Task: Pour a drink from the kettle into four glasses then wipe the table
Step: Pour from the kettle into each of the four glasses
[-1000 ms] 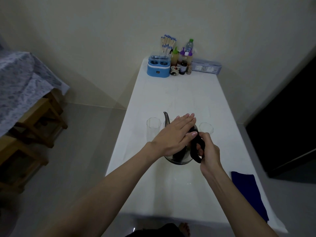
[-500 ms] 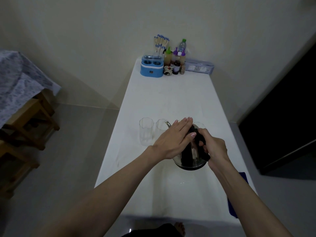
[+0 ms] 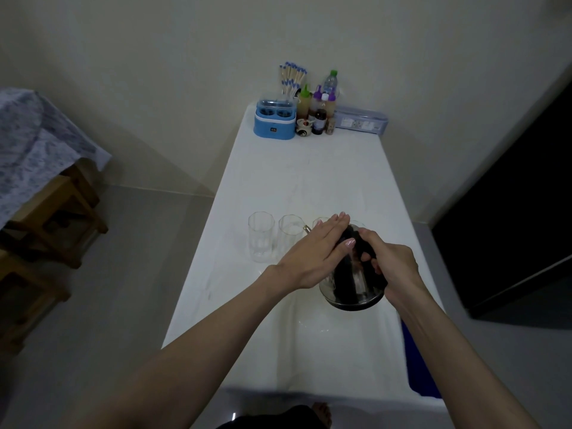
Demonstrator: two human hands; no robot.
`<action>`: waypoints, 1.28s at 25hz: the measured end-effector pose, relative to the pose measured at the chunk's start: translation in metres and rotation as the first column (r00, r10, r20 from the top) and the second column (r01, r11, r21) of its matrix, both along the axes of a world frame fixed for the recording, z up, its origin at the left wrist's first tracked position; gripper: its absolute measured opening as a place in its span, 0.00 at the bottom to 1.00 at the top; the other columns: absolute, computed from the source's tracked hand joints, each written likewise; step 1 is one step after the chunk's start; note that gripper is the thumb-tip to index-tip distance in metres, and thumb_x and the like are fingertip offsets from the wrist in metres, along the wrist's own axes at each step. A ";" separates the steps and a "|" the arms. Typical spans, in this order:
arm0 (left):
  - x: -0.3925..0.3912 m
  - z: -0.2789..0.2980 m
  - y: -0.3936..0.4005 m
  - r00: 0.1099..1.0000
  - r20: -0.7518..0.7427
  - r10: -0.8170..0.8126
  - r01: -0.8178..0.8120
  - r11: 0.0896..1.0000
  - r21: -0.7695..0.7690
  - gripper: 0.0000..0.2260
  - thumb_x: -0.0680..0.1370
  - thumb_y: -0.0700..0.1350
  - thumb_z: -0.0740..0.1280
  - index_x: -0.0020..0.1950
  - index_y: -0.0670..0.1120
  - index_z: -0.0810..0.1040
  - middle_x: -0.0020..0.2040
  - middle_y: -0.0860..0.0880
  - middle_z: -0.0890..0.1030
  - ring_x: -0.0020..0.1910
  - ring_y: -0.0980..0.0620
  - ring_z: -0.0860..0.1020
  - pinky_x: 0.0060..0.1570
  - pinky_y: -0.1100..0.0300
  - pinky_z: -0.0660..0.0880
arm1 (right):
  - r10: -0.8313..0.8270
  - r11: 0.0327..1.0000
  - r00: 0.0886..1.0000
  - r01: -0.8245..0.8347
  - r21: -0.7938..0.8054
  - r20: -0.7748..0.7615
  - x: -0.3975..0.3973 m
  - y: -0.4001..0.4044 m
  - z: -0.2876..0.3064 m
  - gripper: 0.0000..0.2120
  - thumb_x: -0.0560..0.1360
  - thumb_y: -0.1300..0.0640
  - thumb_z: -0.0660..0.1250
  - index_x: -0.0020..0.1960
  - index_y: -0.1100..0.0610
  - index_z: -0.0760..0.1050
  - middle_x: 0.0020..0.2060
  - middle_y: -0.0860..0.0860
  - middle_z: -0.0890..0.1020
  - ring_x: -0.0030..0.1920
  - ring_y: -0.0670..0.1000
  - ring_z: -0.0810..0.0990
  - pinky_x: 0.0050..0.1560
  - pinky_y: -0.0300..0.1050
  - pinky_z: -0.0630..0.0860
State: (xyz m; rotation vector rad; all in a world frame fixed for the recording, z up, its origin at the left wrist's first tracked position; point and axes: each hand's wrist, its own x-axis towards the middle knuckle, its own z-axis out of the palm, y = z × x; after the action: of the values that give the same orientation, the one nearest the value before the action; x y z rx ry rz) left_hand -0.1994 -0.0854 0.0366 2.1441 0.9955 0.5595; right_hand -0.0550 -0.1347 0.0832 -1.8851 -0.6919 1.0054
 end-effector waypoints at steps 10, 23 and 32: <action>0.007 0.004 -0.005 0.999 0.030 0.041 -0.041 0.999 0.016 0.26 0.84 0.55 0.49 0.79 0.46 0.50 0.80 0.50 0.54 0.78 0.58 0.48 0.77 0.58 0.44 | 0.038 0.999 0.999 -0.039 0.015 0.014 0.008 0.000 0.006 0.21 0.69 0.39 0.73 0.35 0.58 0.81 0.33 0.52 0.83 0.35 0.51 0.75 0.40 0.47 0.72; 0.014 0.011 -0.008 0.997 0.046 0.068 -0.069 0.998 0.006 0.26 0.84 0.55 0.49 0.79 0.47 0.50 0.80 0.51 0.53 0.78 0.59 0.48 0.76 0.60 0.42 | 0.056 0.998 0.998 -0.056 0.024 0.013 0.016 0.002 0.014 0.20 0.69 0.39 0.73 0.33 0.57 0.81 0.31 0.50 0.83 0.34 0.50 0.75 0.40 0.47 0.71; 0.018 0.010 -0.007 0.996 0.039 0.075 -0.076 0.997 0.022 0.27 0.83 0.56 0.49 0.79 0.46 0.50 0.80 0.51 0.54 0.78 0.58 0.48 0.77 0.58 0.43 | 0.064 0.998 0.997 -0.065 0.022 0.033 0.019 0.003 0.016 0.21 0.69 0.39 0.73 0.32 0.57 0.81 0.32 0.51 0.83 0.33 0.50 0.75 0.40 0.46 0.72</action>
State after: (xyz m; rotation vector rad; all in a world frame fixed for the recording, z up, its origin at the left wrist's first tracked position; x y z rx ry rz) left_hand -0.1810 -0.0928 0.0462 2.1153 1.0576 0.6494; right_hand -0.0358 -0.1322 0.0991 -1.8734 -0.7846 1.0050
